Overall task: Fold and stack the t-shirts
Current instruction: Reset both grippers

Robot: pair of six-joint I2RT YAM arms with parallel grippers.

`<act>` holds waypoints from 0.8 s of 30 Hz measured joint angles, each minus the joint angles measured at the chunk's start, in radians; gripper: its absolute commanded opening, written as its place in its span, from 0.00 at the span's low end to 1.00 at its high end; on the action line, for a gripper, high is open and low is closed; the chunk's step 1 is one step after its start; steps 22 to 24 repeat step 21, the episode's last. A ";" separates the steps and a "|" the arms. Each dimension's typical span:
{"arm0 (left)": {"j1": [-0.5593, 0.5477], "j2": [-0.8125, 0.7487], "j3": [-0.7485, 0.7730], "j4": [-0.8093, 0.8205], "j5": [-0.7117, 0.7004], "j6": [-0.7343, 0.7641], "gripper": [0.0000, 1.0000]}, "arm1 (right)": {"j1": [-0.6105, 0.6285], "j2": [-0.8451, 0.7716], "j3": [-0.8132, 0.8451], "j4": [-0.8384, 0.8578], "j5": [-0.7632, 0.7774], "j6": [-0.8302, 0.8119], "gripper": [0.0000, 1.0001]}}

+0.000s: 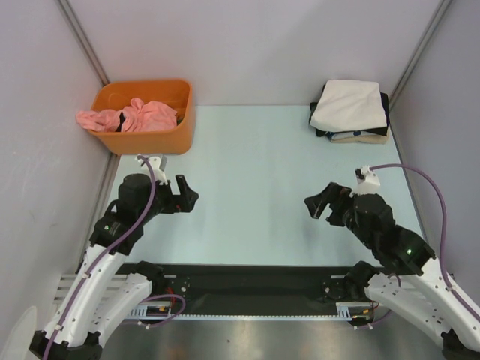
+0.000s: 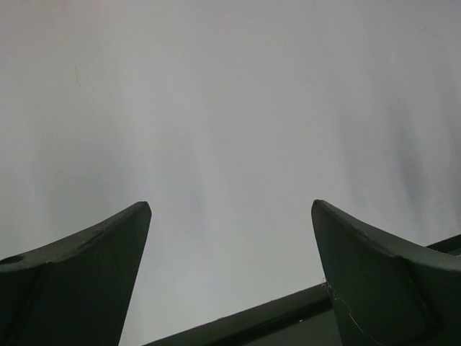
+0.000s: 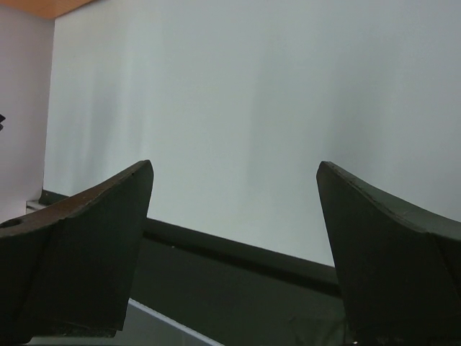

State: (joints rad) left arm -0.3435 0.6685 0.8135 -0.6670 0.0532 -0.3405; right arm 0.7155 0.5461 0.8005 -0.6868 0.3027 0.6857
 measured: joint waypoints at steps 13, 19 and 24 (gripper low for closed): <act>0.000 -0.008 0.000 0.000 -0.016 0.000 1.00 | 0.045 -0.099 -0.019 -0.148 0.017 0.124 1.00; 0.000 -0.016 0.000 0.000 -0.018 0.000 1.00 | 0.045 -0.121 -0.032 -0.171 0.016 0.153 1.00; 0.000 -0.018 0.000 0.000 -0.018 0.000 1.00 | 0.045 -0.122 -0.037 -0.181 0.026 0.164 1.00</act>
